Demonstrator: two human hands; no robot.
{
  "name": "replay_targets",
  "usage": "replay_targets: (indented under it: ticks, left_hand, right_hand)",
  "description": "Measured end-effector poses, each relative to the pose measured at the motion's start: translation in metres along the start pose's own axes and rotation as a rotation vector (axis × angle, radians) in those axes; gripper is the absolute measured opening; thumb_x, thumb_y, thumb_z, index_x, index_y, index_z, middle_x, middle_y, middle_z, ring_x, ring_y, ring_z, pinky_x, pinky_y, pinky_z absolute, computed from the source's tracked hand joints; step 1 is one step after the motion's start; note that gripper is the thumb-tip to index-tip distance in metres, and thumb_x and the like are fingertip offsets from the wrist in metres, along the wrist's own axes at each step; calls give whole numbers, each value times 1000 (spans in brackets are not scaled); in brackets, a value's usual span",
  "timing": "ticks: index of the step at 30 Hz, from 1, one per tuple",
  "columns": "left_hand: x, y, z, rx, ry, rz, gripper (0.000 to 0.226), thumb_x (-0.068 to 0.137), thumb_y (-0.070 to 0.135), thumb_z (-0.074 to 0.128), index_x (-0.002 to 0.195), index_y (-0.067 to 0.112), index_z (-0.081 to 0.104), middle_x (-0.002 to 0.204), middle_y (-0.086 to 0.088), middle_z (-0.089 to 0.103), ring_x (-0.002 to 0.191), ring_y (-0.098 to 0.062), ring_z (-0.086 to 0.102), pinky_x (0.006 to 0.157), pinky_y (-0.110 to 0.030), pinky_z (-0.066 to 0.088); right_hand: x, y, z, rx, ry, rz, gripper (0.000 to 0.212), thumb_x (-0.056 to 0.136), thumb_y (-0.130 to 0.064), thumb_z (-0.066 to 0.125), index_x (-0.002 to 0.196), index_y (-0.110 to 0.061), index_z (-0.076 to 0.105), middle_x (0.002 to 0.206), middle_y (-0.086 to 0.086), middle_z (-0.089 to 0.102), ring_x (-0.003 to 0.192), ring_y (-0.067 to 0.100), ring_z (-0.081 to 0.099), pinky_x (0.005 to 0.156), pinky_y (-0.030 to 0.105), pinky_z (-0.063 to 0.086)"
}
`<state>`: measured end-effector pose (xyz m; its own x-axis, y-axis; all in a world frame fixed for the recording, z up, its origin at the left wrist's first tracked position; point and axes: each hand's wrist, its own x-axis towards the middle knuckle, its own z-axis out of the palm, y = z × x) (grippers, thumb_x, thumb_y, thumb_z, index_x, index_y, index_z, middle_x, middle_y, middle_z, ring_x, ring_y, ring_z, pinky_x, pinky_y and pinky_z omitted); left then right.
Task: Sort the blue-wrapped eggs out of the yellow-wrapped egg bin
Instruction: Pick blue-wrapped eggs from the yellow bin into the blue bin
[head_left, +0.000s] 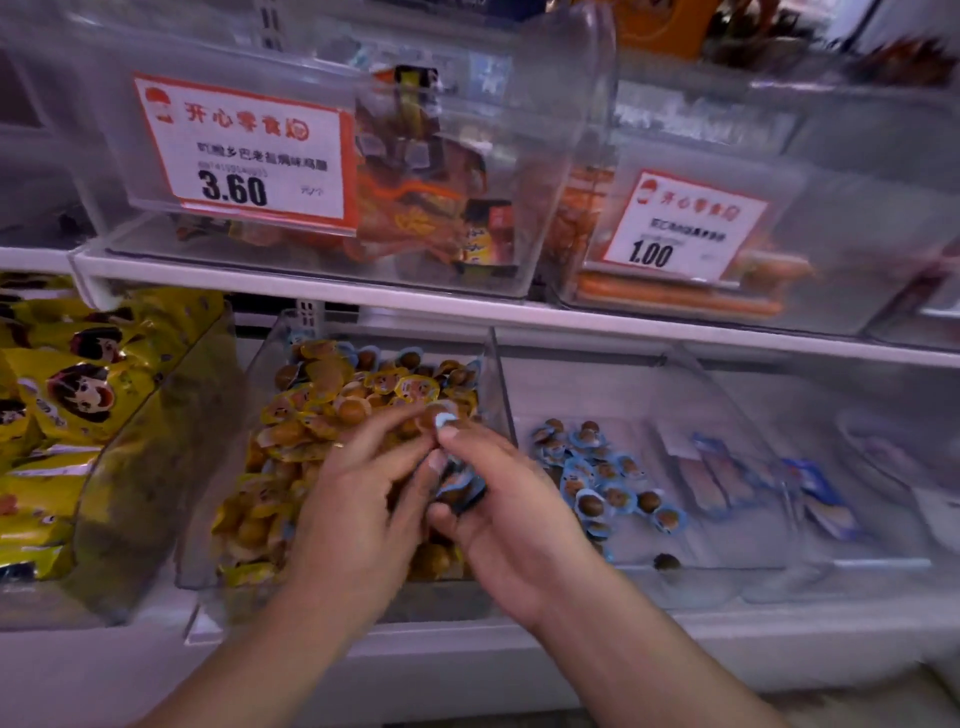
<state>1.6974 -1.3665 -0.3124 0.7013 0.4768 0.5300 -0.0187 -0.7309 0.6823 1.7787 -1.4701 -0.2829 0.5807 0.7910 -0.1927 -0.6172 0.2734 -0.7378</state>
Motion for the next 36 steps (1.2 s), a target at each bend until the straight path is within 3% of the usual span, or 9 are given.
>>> replay_targets:
  ticks: [3,5,10,15,18,21,25,32,36]
  left_hand:
    - [-4,7,6,43,-181,58,59,100,56,26,151,28,37,159,18,29,145,5,21,117,-12,15]
    - [-5,6,5,11,-228,22,66,97,66,21,156,36,19,162,24,15,146,10,9,117,-11,9]
    - [4,-11,-15,70,-119,35,37,98,48,40,128,40,60,136,25,52,129,9,43,104,-23,38]
    - [2,-41,-37,174,-111,-39,33,95,47,42,107,38,72,113,22,67,112,-5,60,93,-39,50]
    - [-2,-56,-53,241,-70,-40,31,95,45,44,114,39,68,111,18,68,108,-11,61,89,-43,52]
    - [-5,-68,-73,282,35,-19,32,98,37,45,124,36,64,105,12,65,99,-15,60,83,-41,52]
    - [-12,-70,-99,364,54,23,32,92,33,45,109,31,72,111,9,67,107,-19,63,91,-42,51]
    - [-28,-66,-103,679,-336,102,18,82,38,64,88,28,79,118,11,70,129,-26,54,105,-60,39]
    - [-27,-66,-97,810,-393,99,15,70,41,84,82,35,78,117,11,71,128,-29,55,108,-69,29]
  right_hand:
    - [-2,-4,-8,-8,84,-119,27,90,-13,69,116,-6,67,96,7,73,84,16,71,68,30,50]
    - [-2,-18,-14,-30,115,-213,22,90,-10,69,112,-6,66,85,6,70,74,17,69,53,23,49]
    - [-8,-90,-66,-461,237,-344,16,90,-9,69,106,-8,68,85,10,69,76,23,71,53,26,53]
    - [-19,-113,-141,-1144,436,-42,24,86,-22,76,110,-17,74,100,5,76,88,15,69,73,28,50]
    - [-18,-117,-153,-1171,608,-276,10,87,-17,72,92,-24,77,93,-6,76,74,-8,65,58,6,45]
    - [-14,-118,-129,-1033,679,-567,21,89,-10,61,88,-25,75,78,-9,76,74,-1,68,66,15,50]
    - [-8,-81,-72,-1007,472,-724,24,94,-11,54,93,-25,73,78,-9,76,75,8,72,65,20,57]
    - [9,20,2,-1699,-432,-617,32,96,-9,53,122,-17,70,113,-2,69,107,10,61,95,21,46]
    - [40,47,9,-1916,-535,-498,34,97,-16,53,127,-24,66,125,-5,61,124,17,47,107,33,35]
